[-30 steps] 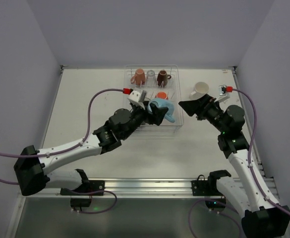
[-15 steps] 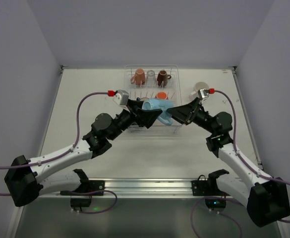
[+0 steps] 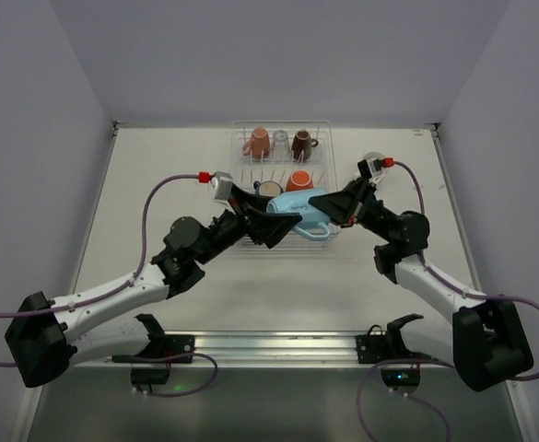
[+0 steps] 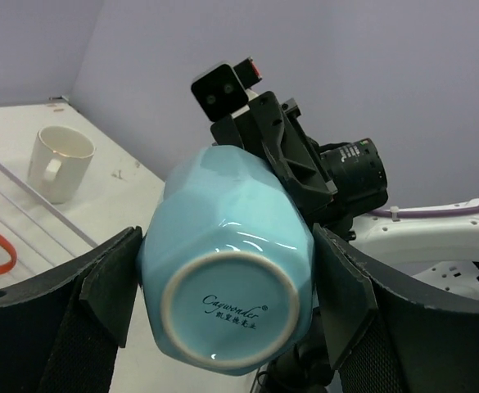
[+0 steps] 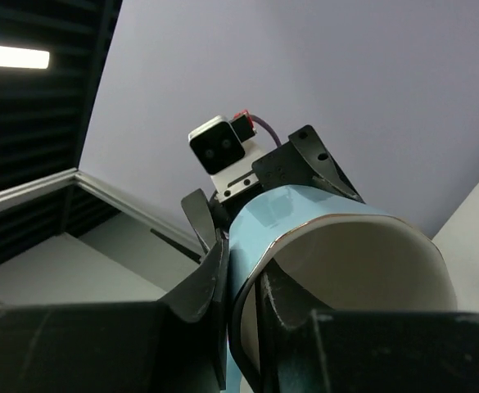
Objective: Unload the cups from the dish rack
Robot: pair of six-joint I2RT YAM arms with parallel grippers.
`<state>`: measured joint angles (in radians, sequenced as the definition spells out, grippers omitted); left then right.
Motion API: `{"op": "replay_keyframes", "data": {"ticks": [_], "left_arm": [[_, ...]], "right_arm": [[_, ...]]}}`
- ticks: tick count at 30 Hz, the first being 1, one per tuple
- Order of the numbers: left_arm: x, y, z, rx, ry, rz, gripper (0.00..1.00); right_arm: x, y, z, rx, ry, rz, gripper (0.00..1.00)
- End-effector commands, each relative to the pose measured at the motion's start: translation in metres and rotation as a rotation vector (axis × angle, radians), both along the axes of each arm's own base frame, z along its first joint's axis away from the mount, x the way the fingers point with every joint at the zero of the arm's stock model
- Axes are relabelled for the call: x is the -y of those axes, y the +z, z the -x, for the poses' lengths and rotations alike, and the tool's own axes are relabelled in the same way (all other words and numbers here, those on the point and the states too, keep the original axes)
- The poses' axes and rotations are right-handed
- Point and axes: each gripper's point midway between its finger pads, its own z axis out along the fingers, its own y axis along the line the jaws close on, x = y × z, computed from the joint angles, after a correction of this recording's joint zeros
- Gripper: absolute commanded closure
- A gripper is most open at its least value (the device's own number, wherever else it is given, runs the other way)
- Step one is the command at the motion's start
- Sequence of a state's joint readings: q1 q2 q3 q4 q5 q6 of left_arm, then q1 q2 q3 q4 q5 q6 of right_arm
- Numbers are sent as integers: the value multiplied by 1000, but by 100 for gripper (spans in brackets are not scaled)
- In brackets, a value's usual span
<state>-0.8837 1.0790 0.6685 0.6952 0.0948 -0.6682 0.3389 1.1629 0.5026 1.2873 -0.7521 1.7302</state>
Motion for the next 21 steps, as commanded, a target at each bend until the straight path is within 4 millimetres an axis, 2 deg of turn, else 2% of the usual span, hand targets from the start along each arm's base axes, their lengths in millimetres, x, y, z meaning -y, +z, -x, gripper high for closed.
{"op": "replay_keyframes", "data": {"ticks": [1, 3, 4, 6, 7, 8, 9, 10, 11, 13, 14, 15, 16, 17, 18, 19, 21], "left_arm": [[-20, 48, -2, 117, 79, 96, 17], [-22, 46, -8, 94, 112, 61, 2], [-24, 39, -7, 91, 120, 13, 0], [-36, 38, -17, 64, 202, -15, 0], [-43, 28, -18, 38, 235, -74, 0], [-51, 34, -22, 29, 274, -85, 0], [-66, 31, -28, -3, 351, -135, 0], [-72, 20, -30, -26, 382, -180, 0], [-80, 29, -31, -24, 413, -186, 0], [-93, 25, -30, -37, 454, -274, 0], [-97, 21, -30, -46, 459, -317, 0], [-101, 2, -28, -70, 459, -417, 0], [-104, 6, -27, -69, 460, -442, 0], [-106, 1, -25, -76, 456, -482, 0], [-112, -17, -23, -99, 457, -568, 0], [-115, -23, -23, -108, 459, -602, 0], [-123, -43, -21, -130, 467, -681, 0]], "right_arm": [[10, 35, 19, 193, -58, -67, 100], [11, 35, 18, 219, -98, -43, 100], [12, 36, 19, 227, -111, -37, 100], [12, 33, 17, 231, -138, 5, 100], [9, 26, 11, 191, -142, 42, 100], [9, 29, 11, 224, -161, 63, 100], [8, 25, 6, 199, -171, 92, 100], [9, 26, 7, 222, -182, 98, 100], [8, 21, 2, 200, -191, 125, 100], [15, 18, -5, 229, -244, 183, 100], [20, 8, -19, 219, -296, 279, 100], [27, 8, -25, 227, -364, 334, 100], [34, 6, -34, 222, -435, 402, 100], [46, -7, -43, 212, -508, 560, 100], [58, -7, -48, 214, -584, 623, 100], [78, -11, -59, 153, -696, 716, 100], [104, -16, -70, 185, -810, 868, 100]]}}
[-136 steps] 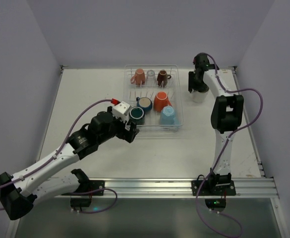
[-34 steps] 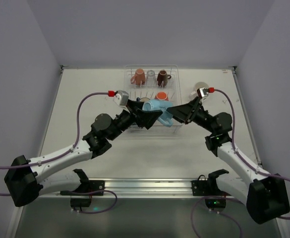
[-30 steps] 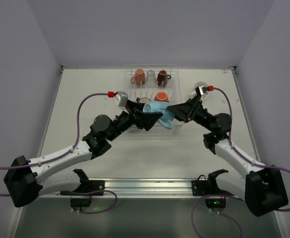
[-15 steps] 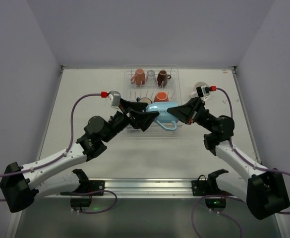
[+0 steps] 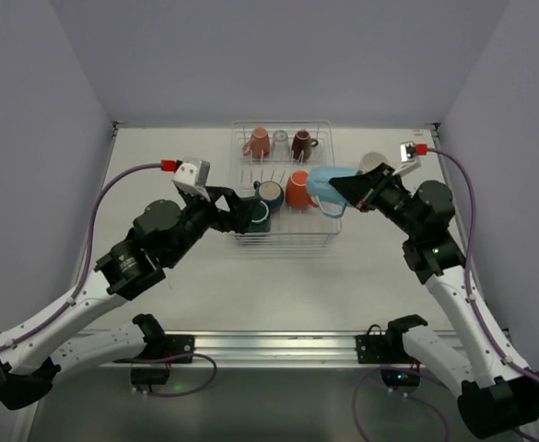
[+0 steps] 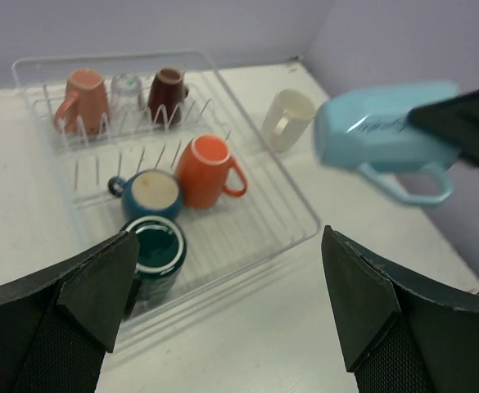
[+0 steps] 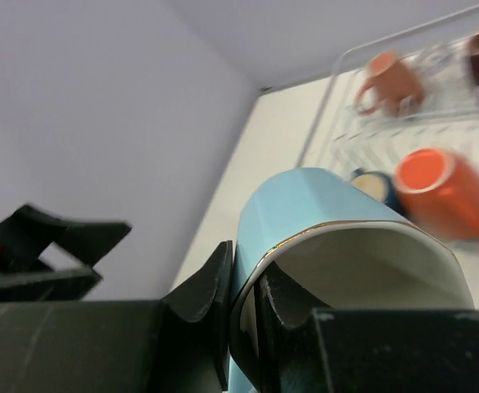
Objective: Unload the cups from the dish rack
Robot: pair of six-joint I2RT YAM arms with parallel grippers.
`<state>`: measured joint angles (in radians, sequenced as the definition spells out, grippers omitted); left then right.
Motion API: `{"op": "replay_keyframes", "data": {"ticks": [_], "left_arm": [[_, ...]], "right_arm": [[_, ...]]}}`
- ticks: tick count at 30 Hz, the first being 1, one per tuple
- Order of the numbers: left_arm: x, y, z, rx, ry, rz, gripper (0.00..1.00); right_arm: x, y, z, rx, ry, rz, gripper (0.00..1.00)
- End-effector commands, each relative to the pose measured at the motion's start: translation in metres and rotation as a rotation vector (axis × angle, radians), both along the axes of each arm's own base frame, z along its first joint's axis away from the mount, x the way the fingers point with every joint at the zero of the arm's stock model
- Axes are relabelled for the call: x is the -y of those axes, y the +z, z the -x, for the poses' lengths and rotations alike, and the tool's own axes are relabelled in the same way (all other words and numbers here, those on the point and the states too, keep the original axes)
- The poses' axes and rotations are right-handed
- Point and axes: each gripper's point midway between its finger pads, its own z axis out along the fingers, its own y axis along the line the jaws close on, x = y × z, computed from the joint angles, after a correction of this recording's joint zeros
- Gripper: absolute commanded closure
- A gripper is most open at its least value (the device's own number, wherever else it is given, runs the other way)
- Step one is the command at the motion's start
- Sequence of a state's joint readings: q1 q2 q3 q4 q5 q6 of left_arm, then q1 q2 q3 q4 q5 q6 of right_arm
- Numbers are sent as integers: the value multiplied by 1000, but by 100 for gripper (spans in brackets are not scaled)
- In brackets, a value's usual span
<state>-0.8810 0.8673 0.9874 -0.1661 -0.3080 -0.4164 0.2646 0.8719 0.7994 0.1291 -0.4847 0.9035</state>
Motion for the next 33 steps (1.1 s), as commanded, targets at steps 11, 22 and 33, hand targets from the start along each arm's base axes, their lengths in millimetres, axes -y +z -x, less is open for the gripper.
{"op": "replay_keyframes", "data": {"ticks": [11, 22, 33], "left_arm": [[-26, -120, 8, -154, -1, -396, 0], [-20, -135, 17, -167, -81, -445, 0], [-19, -147, 14, -190, -92, -480, 0]], "right_arm": [[210, -42, -84, -275, -802, 801, 100], [276, -111, -191, -516, -793, 893, 100], [280, -181, -242, -609, -654, 884, 100]]}}
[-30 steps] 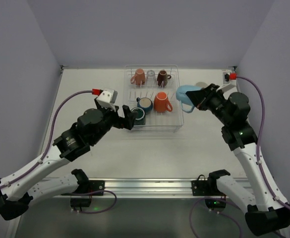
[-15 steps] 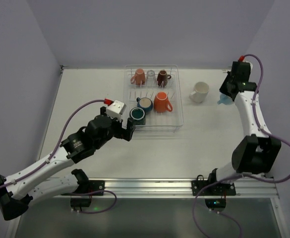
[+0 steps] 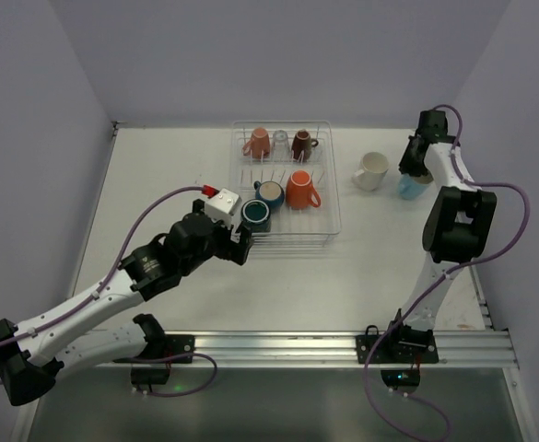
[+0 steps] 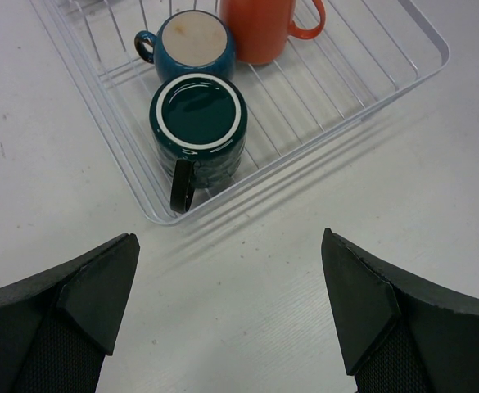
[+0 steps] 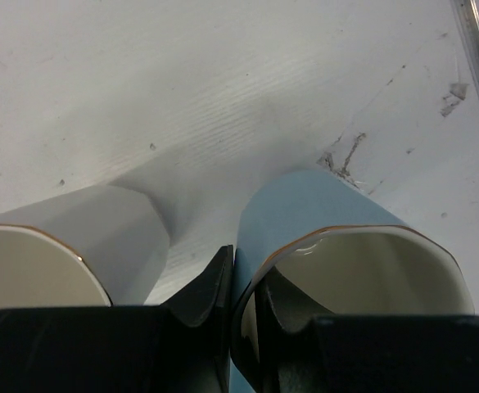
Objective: Unload the cups from the dish rack
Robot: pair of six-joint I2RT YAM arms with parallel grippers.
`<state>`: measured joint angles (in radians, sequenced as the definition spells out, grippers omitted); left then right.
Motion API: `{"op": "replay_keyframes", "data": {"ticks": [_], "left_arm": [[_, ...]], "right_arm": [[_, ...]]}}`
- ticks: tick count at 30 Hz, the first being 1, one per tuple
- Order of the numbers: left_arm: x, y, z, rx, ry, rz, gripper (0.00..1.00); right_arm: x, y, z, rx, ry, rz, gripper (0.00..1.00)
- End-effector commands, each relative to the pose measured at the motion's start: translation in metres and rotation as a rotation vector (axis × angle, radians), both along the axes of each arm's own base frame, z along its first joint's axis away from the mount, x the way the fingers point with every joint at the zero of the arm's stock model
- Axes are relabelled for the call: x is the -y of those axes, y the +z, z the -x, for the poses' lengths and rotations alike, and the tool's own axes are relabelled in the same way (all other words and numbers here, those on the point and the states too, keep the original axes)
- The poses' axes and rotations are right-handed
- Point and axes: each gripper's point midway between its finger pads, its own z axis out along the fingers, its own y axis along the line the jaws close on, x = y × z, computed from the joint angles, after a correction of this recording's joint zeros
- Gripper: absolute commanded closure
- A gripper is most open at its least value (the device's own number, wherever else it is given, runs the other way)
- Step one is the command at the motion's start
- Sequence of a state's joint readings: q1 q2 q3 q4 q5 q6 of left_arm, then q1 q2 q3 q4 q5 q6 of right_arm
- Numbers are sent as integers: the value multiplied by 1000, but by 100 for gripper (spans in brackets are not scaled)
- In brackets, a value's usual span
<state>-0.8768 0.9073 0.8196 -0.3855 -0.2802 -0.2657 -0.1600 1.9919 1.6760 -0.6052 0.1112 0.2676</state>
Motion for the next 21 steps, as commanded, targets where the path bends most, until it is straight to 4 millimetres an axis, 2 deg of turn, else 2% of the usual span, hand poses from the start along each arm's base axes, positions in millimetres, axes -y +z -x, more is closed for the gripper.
{"op": "replay_keyframes", "data": {"ticks": [1, 4, 8, 12, 16, 19, 20, 21], "left_arm": [[-1, -4, 0, 4, -31, -26, 0], [-1, -5, 0, 1, -34, -25, 0], [-1, -4, 0, 4, -32, -26, 0], [0, -3, -1, 3, -33, -26, 0], [1, 1, -3, 8, -29, -24, 0], [2, 8, -5, 13, -19, -5, 0], [4, 10, -5, 9, -17, 8, 0], [5, 13, -5, 9, -16, 15, 0]], "right_arm": [[5, 50, -32, 142, 40, 27, 100], [5, 40, -38, 119, 46, 24, 100], [8, 16, -39, 70, 32, 22, 100], [5, 4, -39, 47, 36, 4, 99], [6, 6, -40, 43, 29, 0, 96], [5, 20, -41, 63, 18, -5, 77], [4, 25, -42, 73, 18, -7, 66], [5, 33, -42, 88, 11, -9, 60]]}}
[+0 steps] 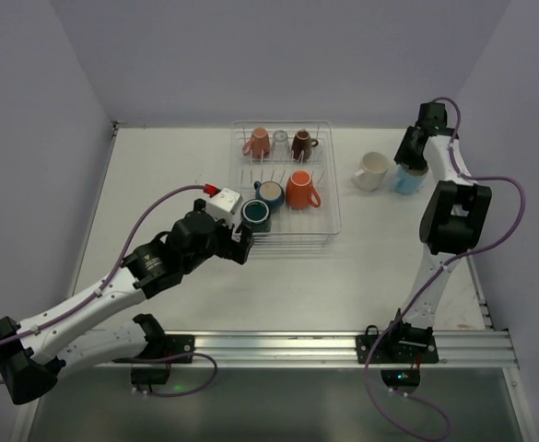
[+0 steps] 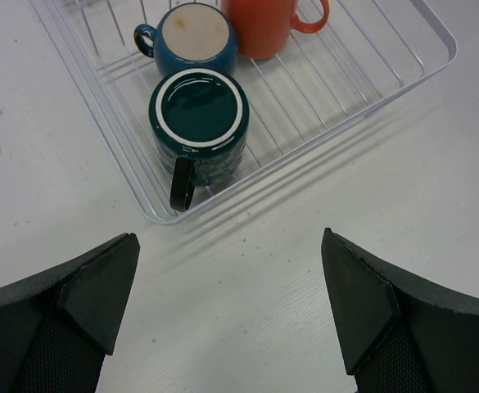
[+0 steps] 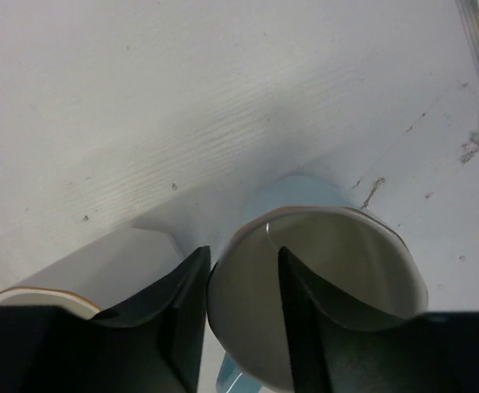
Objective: Unload the cups from the dish rack
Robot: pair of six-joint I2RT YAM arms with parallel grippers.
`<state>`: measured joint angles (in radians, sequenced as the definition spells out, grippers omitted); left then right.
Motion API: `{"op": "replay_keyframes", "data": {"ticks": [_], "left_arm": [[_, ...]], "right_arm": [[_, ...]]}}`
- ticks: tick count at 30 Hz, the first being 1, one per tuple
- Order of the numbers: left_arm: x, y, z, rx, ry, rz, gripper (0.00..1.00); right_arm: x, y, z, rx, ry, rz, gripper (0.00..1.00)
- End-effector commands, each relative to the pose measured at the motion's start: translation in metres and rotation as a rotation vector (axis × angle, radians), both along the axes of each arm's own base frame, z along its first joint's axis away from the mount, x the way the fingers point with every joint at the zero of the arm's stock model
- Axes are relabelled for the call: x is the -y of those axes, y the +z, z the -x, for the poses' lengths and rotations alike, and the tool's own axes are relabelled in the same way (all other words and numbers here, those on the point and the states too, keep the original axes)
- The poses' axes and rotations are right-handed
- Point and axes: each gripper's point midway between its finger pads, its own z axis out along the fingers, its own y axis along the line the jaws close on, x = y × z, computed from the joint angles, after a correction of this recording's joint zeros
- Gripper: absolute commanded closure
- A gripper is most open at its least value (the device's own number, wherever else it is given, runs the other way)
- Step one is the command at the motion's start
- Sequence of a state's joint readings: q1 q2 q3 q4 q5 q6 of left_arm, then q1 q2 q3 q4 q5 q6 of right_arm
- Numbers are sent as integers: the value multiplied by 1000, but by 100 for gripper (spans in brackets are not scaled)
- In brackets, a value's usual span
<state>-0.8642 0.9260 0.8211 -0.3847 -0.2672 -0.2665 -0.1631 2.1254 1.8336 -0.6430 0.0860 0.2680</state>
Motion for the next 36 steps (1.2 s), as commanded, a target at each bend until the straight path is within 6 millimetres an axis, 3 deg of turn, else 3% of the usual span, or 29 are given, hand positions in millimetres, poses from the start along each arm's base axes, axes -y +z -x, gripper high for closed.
{"op": "replay_keyframes", "data": {"ticks": [1, 5, 7, 8, 10, 11, 12, 14, 15, 16, 17, 18, 19, 21, 24, 25, 27, 28, 30, 31, 32, 34, 36], "left_arm": [[7, 24, -3, 29, -20, 41, 0], [22, 42, -8, 27, -31, 95, 0], [32, 42, -14, 14, -38, 102, 0], [40, 53, -17, 18, -43, 135, 0], [51, 59, -23, 20, -51, 158, 0], [60, 56, -29, 7, -47, 161, 0], [67, 66, -35, 21, -49, 180, 0], [81, 57, -48, 1, -36, 167, 0], [89, 68, -55, 15, -37, 185, 0], [99, 54, -64, -5, -30, 158, 0], [104, 53, -72, -3, -15, 159, 0], [111, 63, -80, 12, -6, 175, 0], [120, 47, -90, -8, 5, 149, 0], [128, 43, -107, -5, 65, 161, 0], [139, 33, -135, -17, 183, 195, 0], [145, 28, -144, -40, 234, 236, 0], [144, 27, -159, -29, 339, 274, 0], [144, 14, -169, -42, 406, 283, 0], [148, 20, -181, -30, 464, 315, 0], [151, 7, -186, -40, 485, 301, 0], [149, 12, -192, -26, 528, 310, 0], [150, 0, -198, -19, 564, 296, 0], [153, 0, -205, -5, 577, 293, 0]], "right_arm": [[2, 60, -12, 125, -6, 10, 55], [-12, 111, -7, 226, 9, -43, 36], [-15, 126, 2, 257, -4, -63, 28], [-18, 152, 11, 311, -6, -64, 25], [-22, 152, 26, 338, -30, -85, 17], [-30, 184, 42, 421, -13, -100, 14], [-34, 169, 51, 430, -15, -118, 13], [-47, 176, 70, 496, -3, -168, 10], [-53, 182, 90, 564, 9, -180, 10], [-66, 186, 100, 600, 38, -236, 10], [-75, 188, 110, 632, 58, -268, 11], [-87, 192, 129, 699, 95, -297, 11], [-102, 192, 140, 719, 134, -366, 11], [-121, 193, 166, 788, 193, -411, 11], [-141, 180, 188, 780, 249, -447, 11], [-146, 185, 198, 800, 275, -447, 11], [-153, 179, 208, 797, 299, -459, 11], [-154, 182, 214, 810, 309, -462, 11], [-162, 178, 221, 809, 339, -489, 11], [-165, 178, 223, 811, 352, -496, 11], [-167, 176, 225, 807, 361, -498, 10], [-172, 173, 227, 793, 381, -508, 10], [-178, 174, 230, 799, 407, -519, 10]]}}
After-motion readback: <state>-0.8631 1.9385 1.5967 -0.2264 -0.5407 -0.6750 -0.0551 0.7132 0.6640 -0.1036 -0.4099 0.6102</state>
